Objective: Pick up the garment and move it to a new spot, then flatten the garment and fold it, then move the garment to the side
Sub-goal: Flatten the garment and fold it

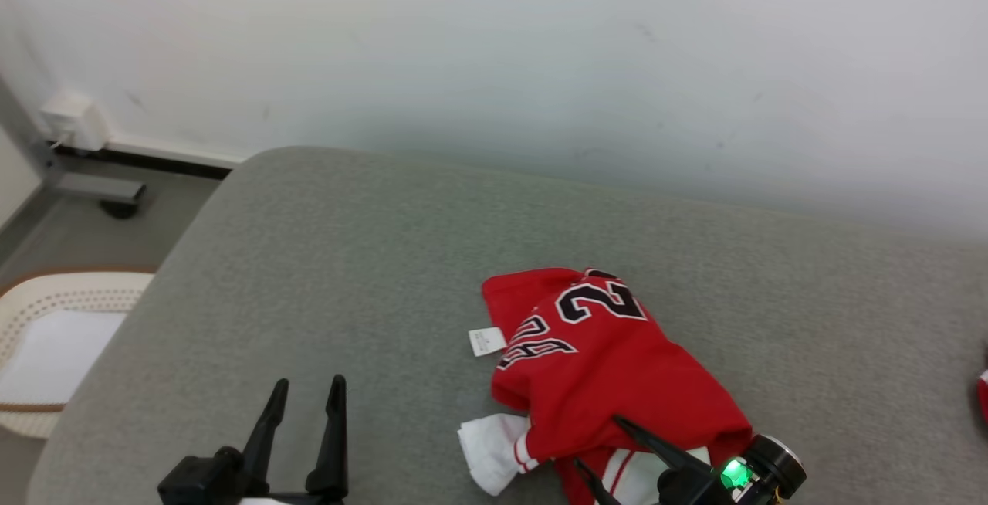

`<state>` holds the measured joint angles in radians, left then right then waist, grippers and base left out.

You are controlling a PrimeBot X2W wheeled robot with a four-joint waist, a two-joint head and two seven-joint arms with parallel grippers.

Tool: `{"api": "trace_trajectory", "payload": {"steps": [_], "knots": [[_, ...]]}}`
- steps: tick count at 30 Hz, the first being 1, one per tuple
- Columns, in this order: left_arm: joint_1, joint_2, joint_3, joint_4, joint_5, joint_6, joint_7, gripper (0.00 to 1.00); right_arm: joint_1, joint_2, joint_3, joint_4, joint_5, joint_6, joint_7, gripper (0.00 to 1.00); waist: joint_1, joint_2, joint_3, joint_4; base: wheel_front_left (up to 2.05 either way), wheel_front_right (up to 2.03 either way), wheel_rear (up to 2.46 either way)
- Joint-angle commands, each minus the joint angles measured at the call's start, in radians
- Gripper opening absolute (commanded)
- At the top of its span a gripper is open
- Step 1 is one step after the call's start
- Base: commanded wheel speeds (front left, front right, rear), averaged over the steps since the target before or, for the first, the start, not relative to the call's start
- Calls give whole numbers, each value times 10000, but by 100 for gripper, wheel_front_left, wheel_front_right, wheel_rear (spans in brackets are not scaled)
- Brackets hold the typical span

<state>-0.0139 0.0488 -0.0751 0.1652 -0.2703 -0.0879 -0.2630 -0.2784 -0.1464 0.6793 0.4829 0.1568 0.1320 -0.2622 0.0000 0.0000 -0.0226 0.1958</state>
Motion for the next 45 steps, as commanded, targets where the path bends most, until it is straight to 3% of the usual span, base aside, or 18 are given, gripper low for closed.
{"api": "trace_trajectory", "payload": {"steps": [1, 7, 12, 14, 15, 21, 26, 32, 37, 40, 45], "knots": [[-78, 34, -13, 33, -63, -18, -18, 100, -170, 50, -59, 265, -251, -28, -21, 100, 0, 0, 37, 405, 0, 0, 0], [-56, 36, 51, 63, -230, 17, -19, 100, -784, 339, -188, 1747, -1048, -28, -21, 100, 0, 0, 4, 1198, 0, 0, 0], [-36, 34, 58, 85, -328, -1, -19, 100, -993, 539, -553, 2111, -1107, -28, -26, 97, 0, 0, -40, 1451, 0, 0, 0], [-20, 34, 71, 85, -307, 1, -19, 100, -1016, 620, -695, 2020, -1046, -28, -28, 40, 0, 0, -57, 1514, 0, 0, 0], [-15, 34, 69, 82, -311, -3, -19, 100, -1011, 649, -756, 1944, -1041, -28, -28, 0, 0, 0, -65, 1537, 0, 0, 0], [63, 34, 150, 37, -309, -18, -19, 100, -1005, 669, -1235, 1199, -406, -28, -28, 0, 0, 0, -60, 1490, 0, 0, 0], [64, 34, 90, 9, -307, -41, -18, 100, -1337, 306, -2403, 819, 1278, -28, -27, 0, 0, 0, 54, 1351, 0, 0, 0], [-196, 32, -45, -68, -398, -27, -18, 100, -2234, -731, -3431, 662, 3984, -28, 545, 0, 0, 0, 805, 1129, 0, 0, 0], [-610, 34, -213, -270, -599, 42, -18, 100, -3419, -1643, -3515, 828, 5591, -26, 1120, 0, 0, 0, 1730, 1058, 0, 0, 0], [-945, 34, -376, -334, -714, 69, -18, 100, -4123, -2263, -3419, 1231, 6058, -26, 1394, 0, 0, 0, 2250, 1116, 0, 0, 0], [-1314, 34, -636, -378, -967, 166, -19, 100, -5249, -2940, -3742, 3140, 6087, -26, 1689, 2, 0, 0, 2783, 1328, 0, 0, 0]]}}
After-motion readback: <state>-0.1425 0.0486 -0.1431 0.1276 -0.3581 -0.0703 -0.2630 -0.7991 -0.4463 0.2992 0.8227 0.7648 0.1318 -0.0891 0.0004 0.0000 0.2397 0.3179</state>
